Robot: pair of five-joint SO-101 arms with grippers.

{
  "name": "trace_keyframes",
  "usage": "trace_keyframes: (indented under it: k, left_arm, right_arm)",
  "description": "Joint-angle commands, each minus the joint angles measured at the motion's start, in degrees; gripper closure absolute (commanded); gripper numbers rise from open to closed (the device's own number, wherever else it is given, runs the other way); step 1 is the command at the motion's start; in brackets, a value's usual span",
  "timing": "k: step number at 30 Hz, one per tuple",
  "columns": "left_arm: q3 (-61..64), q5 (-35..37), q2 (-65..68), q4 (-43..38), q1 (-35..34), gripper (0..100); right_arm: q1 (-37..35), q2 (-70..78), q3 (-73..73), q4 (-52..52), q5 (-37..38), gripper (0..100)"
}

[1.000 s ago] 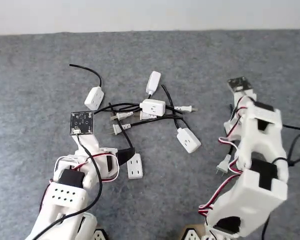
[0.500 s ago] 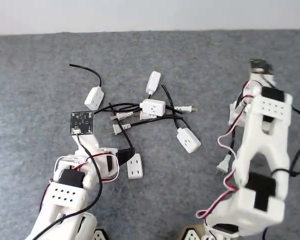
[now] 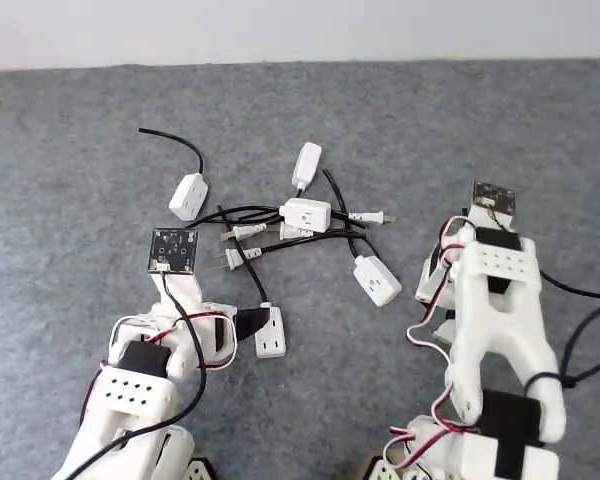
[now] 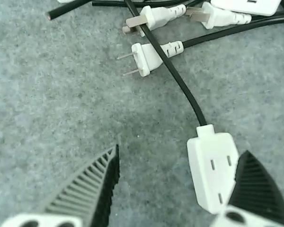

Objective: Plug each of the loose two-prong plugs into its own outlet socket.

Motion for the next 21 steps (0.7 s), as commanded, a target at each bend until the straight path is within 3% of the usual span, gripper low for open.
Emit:
trace_keyframes:
  k: [1,11,21]
  left_arm:
    - [-0.57,-0.53,0.18,-3.08,0.09,64]
    - [0.13,-0.53,-0.26,-3.52,0.18,64]
    - [0.13,-0.53,-0.26,-3.43,0.18,64]
  right_arm:
    - [1.27,-2.95,0.88,-2.24,-0.79,89.0]
    - [7.60,-3.30,1.41,-2.59,-0.62,89.0]
    - [6.99,-1.71,4.66,-6.90,-0.44,89.3]
